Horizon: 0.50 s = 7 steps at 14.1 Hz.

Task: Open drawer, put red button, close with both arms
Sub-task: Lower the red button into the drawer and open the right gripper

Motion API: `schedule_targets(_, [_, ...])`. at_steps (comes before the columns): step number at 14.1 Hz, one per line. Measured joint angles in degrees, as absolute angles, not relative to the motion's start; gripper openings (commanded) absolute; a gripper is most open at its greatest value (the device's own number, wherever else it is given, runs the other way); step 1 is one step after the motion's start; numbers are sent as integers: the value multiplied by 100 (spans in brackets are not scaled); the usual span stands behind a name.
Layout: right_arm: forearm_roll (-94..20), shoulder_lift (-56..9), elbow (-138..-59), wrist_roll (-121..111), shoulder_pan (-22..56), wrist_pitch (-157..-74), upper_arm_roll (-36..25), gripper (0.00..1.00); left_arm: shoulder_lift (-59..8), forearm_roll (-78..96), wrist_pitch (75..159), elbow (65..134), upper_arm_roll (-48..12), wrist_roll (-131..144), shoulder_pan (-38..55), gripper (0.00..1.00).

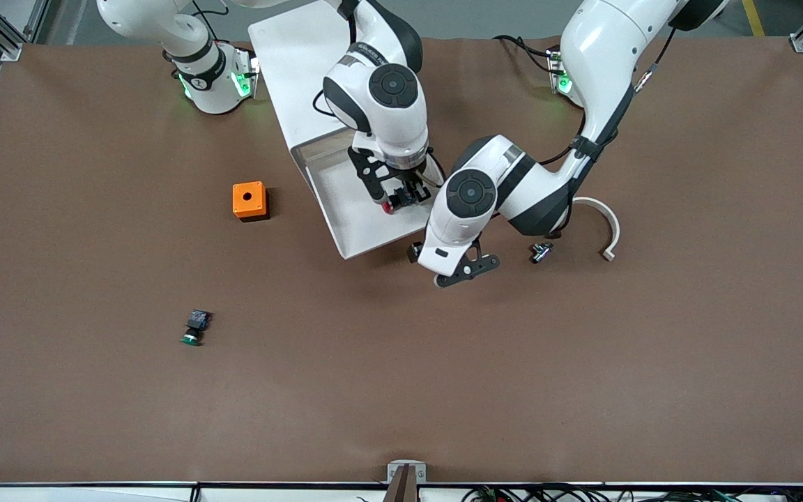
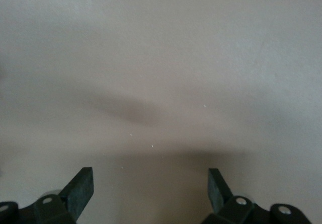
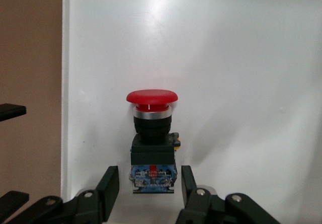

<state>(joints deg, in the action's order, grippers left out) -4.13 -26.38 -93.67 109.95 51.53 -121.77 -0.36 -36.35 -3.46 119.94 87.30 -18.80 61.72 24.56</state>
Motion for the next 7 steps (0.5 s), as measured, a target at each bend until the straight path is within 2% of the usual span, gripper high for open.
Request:
schedule_targets(2, [-318,-2640,-9211,10321,5159,-11925,-36,100,-3648,-333,11994,8739,-1971,6172,2458,100])
schedule_targets(7, [-298,-2594,-8379,7929,5119,-10483,-164,100,-3781,-131,11996,8751,-2216,6173,2463,100])
